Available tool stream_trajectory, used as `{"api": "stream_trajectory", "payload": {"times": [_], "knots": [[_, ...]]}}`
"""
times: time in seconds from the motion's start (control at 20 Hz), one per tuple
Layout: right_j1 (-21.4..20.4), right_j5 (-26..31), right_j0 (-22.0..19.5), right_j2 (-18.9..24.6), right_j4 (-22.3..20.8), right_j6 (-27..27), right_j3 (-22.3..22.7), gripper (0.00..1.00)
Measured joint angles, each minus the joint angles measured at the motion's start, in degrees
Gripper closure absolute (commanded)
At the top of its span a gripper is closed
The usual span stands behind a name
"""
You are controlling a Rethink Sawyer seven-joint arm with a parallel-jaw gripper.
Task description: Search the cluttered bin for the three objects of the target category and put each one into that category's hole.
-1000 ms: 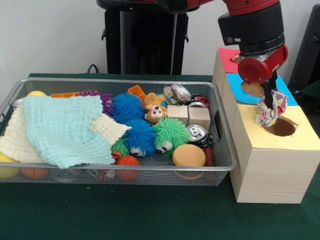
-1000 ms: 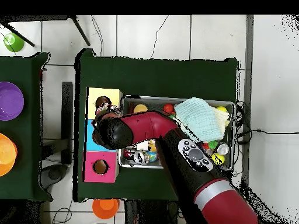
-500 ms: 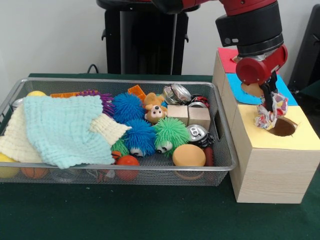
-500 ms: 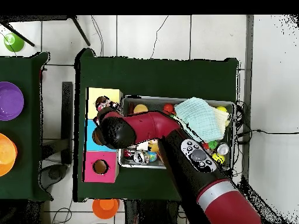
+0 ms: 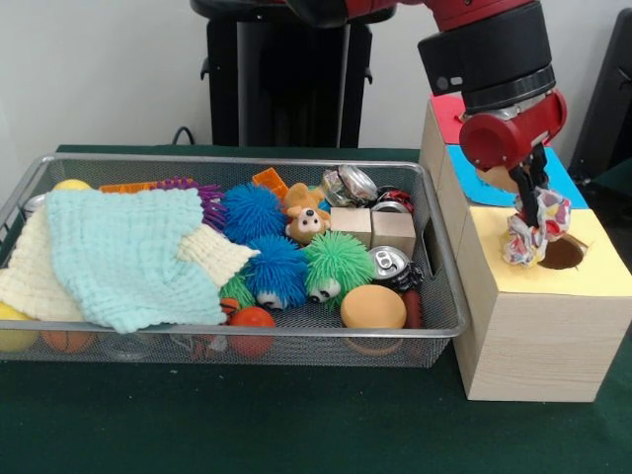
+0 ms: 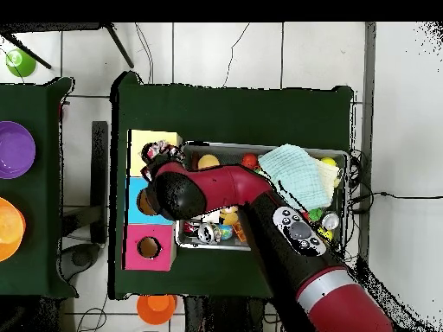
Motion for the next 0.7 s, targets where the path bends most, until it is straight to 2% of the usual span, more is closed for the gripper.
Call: {"api": "stream_trajectory", "payload": {"times": [0.7], "knots": [[2.63, -0.01, -1.0, 0.64, 0.01, 0.0, -0.01, 1.0]]}}
